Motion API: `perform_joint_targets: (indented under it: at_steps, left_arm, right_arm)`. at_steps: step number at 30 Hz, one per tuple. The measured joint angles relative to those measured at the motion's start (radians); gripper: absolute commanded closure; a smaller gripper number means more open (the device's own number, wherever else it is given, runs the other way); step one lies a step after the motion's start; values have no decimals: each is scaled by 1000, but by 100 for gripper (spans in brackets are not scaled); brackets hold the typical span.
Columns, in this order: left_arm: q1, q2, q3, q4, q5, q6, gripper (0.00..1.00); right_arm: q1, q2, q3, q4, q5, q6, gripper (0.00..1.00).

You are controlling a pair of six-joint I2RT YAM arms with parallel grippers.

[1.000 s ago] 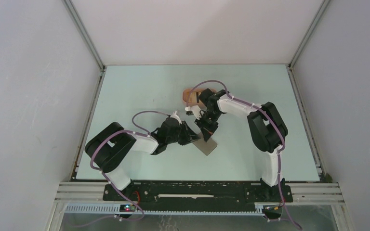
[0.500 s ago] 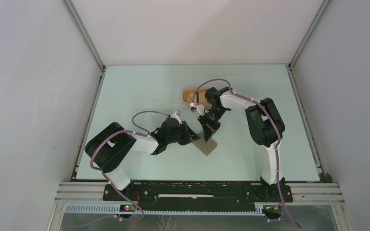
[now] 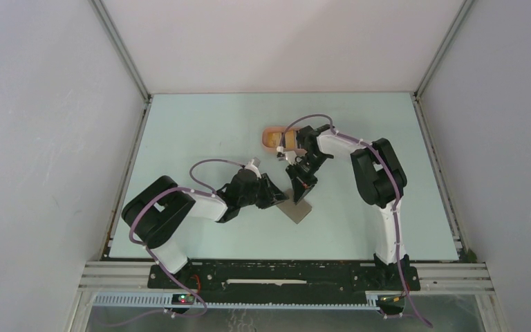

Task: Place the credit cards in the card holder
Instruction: Close the card holder at the center of the board.

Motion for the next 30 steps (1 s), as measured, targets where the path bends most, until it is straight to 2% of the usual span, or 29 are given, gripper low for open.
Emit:
perform_joint_targets:
  at_steps: [6, 12, 16, 19, 26, 27, 30]
  left_arm:
    - [-5, -14, 0, -8, 0, 5, 61]
    - [-8, -48, 0, -39, -3, 27, 59]
    - [-9, -93, 0, -60, -10, 47, 58]
    - [-11, -151, -5, -77, -23, 68, 57]
    - [-16, -447, -62, -188, -80, 187, 55]
    - [-17, -507, -66, -220, -91, 213, 52]
    - [-19, -693, -67, -323, -139, 299, 32]
  right_arm:
    - [-8, 14, 5, -11, -13, 16, 100]
    - [-8, 21, 4, -18, -28, -1, 72]
    - [-7, 5, -6, -20, -54, -37, 65]
    - [-8, -35, -26, -2, -39, -77, 63]
    - [-15, -235, -71, 43, -2, -150, 59]
    - [-15, -275, -77, 52, 7, -157, 58]
    - [-17, -418, -105, 92, 53, -173, 48]
